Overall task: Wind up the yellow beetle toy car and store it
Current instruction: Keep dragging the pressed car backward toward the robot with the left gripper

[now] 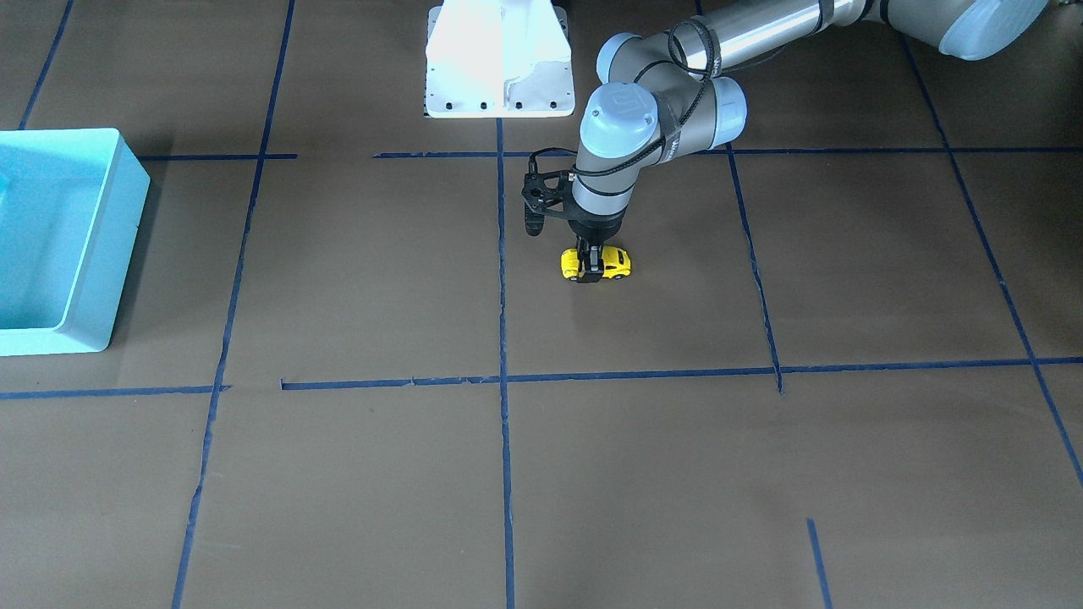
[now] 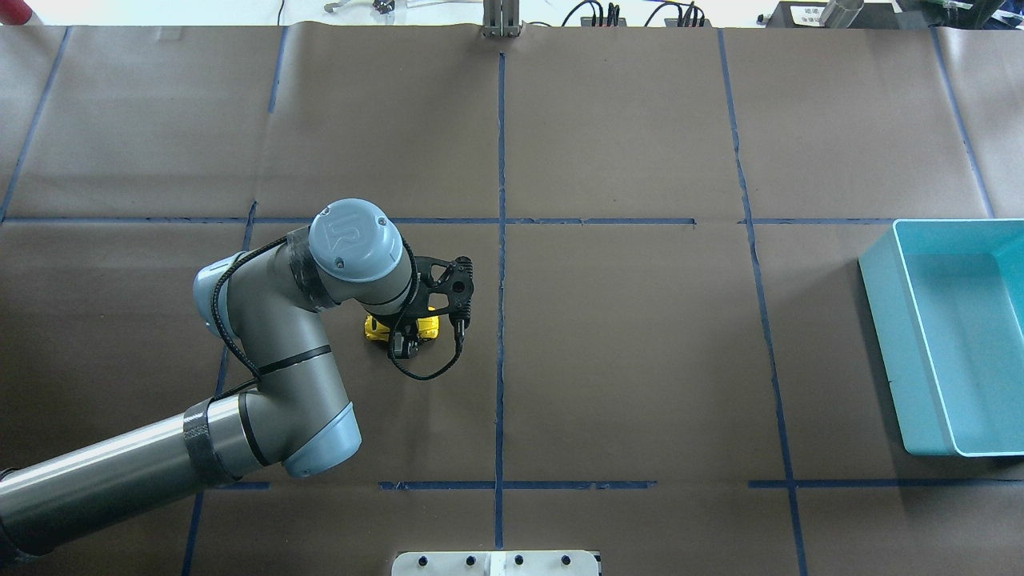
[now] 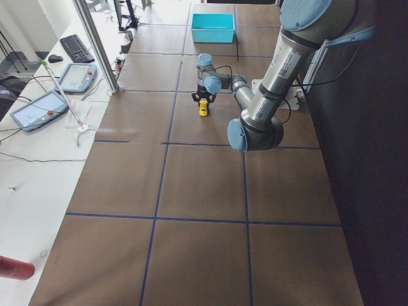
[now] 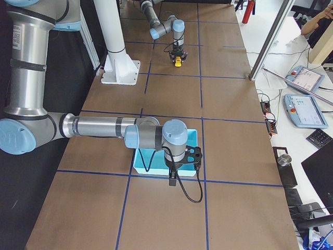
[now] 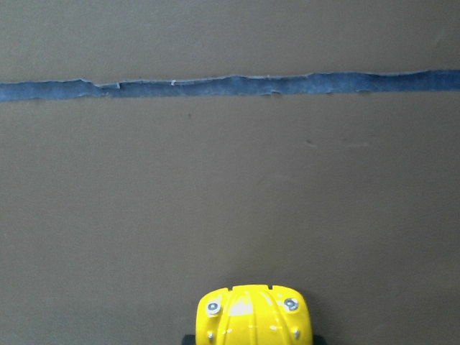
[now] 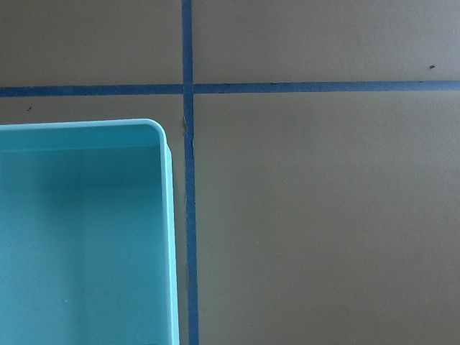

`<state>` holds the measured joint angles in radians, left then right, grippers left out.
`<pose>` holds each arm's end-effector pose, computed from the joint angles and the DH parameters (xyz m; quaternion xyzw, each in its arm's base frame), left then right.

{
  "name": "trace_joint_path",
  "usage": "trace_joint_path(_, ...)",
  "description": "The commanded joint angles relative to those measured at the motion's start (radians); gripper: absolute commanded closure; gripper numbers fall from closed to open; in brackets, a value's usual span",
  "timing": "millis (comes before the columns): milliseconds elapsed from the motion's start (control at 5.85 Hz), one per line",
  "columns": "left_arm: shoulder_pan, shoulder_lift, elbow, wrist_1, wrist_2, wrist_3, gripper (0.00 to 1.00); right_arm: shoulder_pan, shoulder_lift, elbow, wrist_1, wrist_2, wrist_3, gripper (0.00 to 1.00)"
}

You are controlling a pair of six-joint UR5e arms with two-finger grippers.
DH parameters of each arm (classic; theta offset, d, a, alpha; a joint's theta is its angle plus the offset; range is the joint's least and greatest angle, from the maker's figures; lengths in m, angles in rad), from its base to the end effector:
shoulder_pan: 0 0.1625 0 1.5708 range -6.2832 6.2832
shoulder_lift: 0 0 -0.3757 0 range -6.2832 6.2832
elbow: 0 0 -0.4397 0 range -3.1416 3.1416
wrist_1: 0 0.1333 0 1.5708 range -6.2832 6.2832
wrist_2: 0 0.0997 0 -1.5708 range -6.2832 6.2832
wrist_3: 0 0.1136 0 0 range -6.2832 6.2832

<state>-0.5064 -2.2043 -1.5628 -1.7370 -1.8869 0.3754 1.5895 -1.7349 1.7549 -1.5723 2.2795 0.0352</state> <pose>0.5871 -0.4377 0.2128 0.3094 0.2653 0.6464 0.6451 0.0683 -0.4783 0.6087 0.0058 -0.3470 0.0221 0.9376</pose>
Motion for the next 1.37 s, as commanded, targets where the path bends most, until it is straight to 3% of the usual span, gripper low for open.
trace_joint_path(0, -0.001, 0.018, -0.012, -0.006, 0.0, 0.0, 0.97, 0.001, 0.0, 0.0, 0.0, 0.0, 0.0, 0.0)
trace_joint_path(1196, -0.001, 0.043, -0.036, -0.015, 0.0, 0.0, 0.97, 0.001, 0.0, 0.0, 0.0, 0.0, 0.0, 0.0)
